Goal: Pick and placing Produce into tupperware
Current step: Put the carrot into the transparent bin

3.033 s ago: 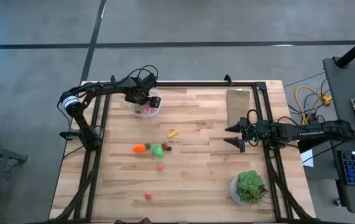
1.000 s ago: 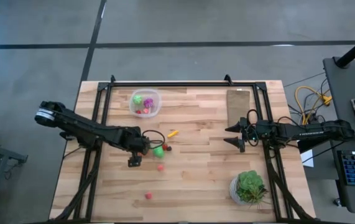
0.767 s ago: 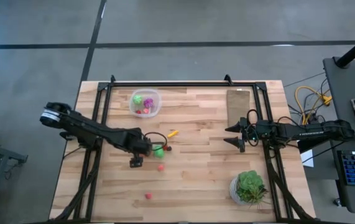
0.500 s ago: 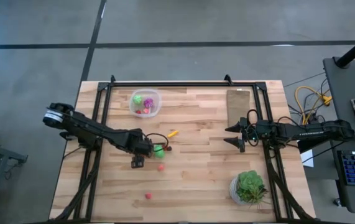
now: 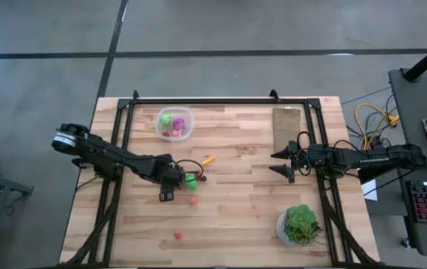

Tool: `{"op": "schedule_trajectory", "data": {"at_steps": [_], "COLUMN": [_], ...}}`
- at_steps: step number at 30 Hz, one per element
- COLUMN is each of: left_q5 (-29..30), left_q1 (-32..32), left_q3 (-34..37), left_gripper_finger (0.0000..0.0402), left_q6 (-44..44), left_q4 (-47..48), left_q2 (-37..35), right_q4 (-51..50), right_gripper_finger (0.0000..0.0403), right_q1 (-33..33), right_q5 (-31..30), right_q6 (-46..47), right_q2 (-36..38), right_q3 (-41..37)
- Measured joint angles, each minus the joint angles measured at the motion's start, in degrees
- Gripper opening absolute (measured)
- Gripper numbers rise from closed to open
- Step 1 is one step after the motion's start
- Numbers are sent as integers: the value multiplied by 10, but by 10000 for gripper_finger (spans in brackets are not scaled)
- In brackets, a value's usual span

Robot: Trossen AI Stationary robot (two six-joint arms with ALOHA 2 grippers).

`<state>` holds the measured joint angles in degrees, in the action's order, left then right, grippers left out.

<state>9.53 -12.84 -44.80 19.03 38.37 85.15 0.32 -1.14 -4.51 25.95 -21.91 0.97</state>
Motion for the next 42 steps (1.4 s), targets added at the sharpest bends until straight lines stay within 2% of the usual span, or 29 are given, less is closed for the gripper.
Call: {"op": "schedule_trajectory", "data": {"at_steps": [8, 13, 15, 18, 21, 24, 27, 33, 36, 42], "left_q5": [-2, 9, 51, 153, 246, 285, 256, 78, 46, 0], "left_q1": [2, 18, 33, 70, 129, 206, 293, 463, 501, 515], "left_q3": [-16, -81, -113, -157, -197, -221, -231, -229, -226, -236], "left_gripper_finger": [171, 171, 171, 171, 171, 171, 171, 171, 171, 171], "left_q6": [1, -12, -18, -12, 42, 95, 119, 184, 181, 167], "left_q4": [1, 53, 92, 152, 218, 246, 226, 207, 204, 152], "left_q2": [-1, -27, -45, -82, -120, -154, -176, -133, -93, -21], "right_q4": [0, 0, 0, 0, 0, 0, 0, 0, 0, 0], "right_gripper_finger": [313, 313, 313, 313, 313, 313, 313, 313, 313, 313], "right_q1": [0, 0, 0, 0, 0, 0, 0, 0, 0, 0], "right_q5": [0, 0, 0, 0, 0, 0, 0, 0, 0, 0], "right_q6": [0, 0, 0, 0, 0, 0, 0, 0, 0, 0], "right_q2": [0, 0, 0, 0, 0, 0, 0, 0, 1, 1], "right_q3": [0, 0, 0, 0, 0, 0, 0, 0, 0, 0]}}
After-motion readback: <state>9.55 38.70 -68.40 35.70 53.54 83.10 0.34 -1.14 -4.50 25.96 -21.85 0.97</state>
